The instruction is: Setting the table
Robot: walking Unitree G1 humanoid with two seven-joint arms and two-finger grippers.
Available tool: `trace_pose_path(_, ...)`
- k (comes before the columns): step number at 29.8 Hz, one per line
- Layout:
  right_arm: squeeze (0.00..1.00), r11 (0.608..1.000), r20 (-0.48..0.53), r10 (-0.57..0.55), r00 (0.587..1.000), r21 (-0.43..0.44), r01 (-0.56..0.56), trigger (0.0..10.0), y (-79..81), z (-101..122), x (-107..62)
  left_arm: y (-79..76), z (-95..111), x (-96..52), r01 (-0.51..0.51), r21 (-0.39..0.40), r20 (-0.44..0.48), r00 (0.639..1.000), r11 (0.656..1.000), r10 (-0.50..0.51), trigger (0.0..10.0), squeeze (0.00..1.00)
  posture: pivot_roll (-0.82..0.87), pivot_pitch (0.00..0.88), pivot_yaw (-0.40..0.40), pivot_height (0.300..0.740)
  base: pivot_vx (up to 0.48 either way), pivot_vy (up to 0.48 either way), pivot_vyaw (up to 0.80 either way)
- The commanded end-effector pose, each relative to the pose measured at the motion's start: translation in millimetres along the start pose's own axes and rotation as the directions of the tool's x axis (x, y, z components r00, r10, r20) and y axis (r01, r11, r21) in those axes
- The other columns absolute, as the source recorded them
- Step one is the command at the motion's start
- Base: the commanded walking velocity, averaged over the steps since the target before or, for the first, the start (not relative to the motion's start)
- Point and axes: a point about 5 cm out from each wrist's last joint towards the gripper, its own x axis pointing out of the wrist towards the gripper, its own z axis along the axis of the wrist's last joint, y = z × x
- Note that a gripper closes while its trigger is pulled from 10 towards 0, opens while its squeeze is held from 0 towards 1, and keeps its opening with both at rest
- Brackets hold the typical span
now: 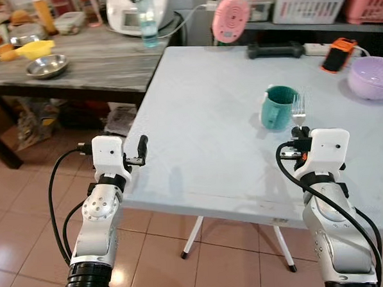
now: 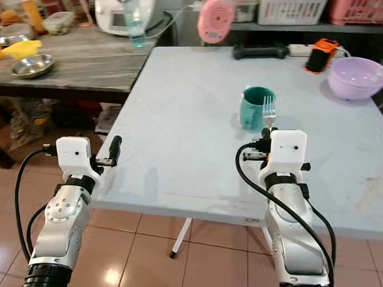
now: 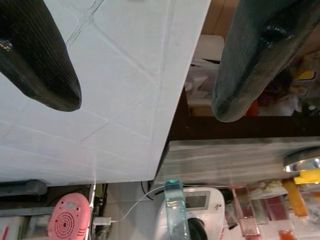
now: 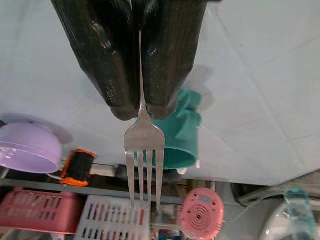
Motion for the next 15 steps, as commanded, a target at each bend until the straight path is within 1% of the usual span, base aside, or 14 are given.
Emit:
trace_pose_path(1, 0.00, 1.000, 0.014, 0.012, 1.000, 0.001, -0.012, 10.0, 2.1, 2.1, 0.3, 9.6, -2.7, 0.1, -0.046, -0.014, -0.021, 0.999, 0.999, 0.046, 10.0, 0.00, -0.09, 0.023, 0.015, 0.740, 0.000, 0.000, 0.00)
trace_pose_path(9, 0.00, 1.000, 0.018, 0.012, 1.000, 0.005, -0.012, 10.0, 3.7, 2.3, 0.8, 13.1, -3.8, 2.9, -0.055, -0.028, -0.033, 0.998, 0.998, 0.054, 10.0, 0.00, -0.09, 0.024, 0.018, 0.740, 0.000, 0.000, 0.00)
trace_pose_path(15, 0.00, 1.000, 0.016, 0.006, 1.000, 0.008, -0.007, 10.0, 3.9, 2.1, 0.7, 13.3, -4.4, 4.7, -0.040, -0.047, -0.042, 0.998, 0.998, 0.038, 10.0, 0.00, -0.09, 0.028, 0.018, 0.740, 0.000, 0.311, 0.00)
